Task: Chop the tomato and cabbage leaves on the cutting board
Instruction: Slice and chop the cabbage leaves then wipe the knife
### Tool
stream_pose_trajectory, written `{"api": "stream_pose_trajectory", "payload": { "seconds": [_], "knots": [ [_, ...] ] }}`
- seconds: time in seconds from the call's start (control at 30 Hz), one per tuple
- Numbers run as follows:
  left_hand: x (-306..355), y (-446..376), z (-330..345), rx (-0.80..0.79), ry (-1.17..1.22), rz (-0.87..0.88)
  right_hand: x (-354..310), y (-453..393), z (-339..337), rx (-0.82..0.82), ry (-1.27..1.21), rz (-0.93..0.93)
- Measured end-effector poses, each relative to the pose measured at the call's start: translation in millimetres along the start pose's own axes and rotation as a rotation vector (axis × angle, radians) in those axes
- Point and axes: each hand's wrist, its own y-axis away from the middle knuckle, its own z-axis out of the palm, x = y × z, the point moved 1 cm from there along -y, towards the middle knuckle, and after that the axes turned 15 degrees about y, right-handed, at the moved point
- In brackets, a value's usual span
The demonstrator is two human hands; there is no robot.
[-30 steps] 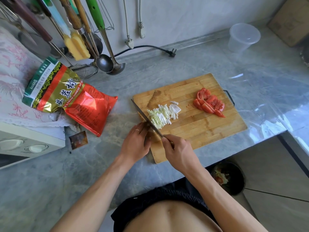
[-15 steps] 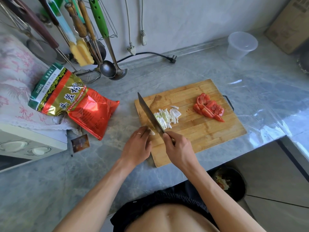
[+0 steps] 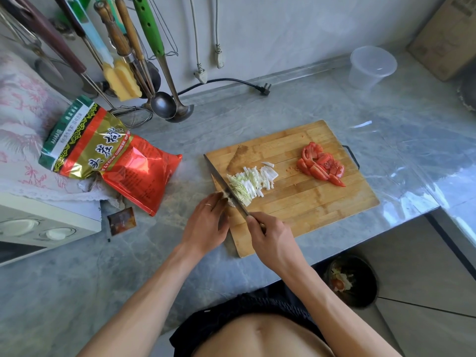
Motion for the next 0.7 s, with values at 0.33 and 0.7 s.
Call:
{"api": "stream_pose_trajectory", "payload": {
  "seconds": [0.33,0.7],
  "knots": [
    [-1.9,-6.9,1.8,-0.033,-0.013,0.0,-11.0,-8.1,14.5,0.035,0.088,0.028],
    [8.6,-3.2,-2.4,-0.001,-0.049,-0.023,-20.4,-28.6,8.7,0.043,0.014,0.074]
  ]
}}
